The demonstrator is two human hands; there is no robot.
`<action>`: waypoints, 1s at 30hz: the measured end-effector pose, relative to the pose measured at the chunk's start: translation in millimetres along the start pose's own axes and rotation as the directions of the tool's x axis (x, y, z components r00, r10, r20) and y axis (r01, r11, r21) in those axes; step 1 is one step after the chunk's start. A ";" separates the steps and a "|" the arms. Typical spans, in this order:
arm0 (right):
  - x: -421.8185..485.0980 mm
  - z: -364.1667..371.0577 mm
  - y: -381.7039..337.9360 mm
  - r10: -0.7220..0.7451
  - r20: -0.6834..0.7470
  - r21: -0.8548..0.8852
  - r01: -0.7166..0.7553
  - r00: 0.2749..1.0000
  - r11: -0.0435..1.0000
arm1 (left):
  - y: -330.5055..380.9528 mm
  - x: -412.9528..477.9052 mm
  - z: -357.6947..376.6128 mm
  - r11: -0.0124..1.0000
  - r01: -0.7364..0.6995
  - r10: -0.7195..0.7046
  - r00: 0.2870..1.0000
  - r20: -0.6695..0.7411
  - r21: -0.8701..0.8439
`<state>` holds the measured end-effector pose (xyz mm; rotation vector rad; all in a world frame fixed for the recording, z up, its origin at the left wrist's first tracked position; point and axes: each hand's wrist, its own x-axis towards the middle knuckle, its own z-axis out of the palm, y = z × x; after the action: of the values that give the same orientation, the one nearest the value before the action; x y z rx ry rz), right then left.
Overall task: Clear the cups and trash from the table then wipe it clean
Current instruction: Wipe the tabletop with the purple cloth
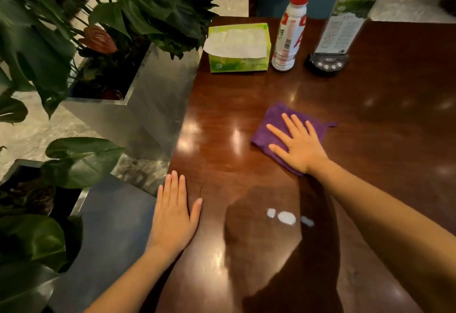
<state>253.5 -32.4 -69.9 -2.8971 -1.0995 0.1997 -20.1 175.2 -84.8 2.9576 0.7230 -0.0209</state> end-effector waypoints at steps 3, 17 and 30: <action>-38.7 1.7 27.7 0.130 0.002 0.024 -0.130 0.992 0.991 | 0.3 0.7 1.4 1.000 0.005 -0.005 1.000 -0.026 0.010; -204.4 24.9 4.1 0.429 -0.101 0.115 -0.418 0.898 0.901 | 3.6 0.7 -1.4 0.999 0.042 -0.041 0.999 0.022 -0.017; -136.7 30.3 -133.3 0.550 -0.012 0.194 -0.538 0.835 0.820 | 0.3 2.2 4.0 0.999 0.015 -0.015 1.000 -0.008 -0.046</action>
<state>60.4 -23.5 -74.7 -2.9357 -0.1920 0.2004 -18.0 175.5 -88.8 2.9103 0.7367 0.0064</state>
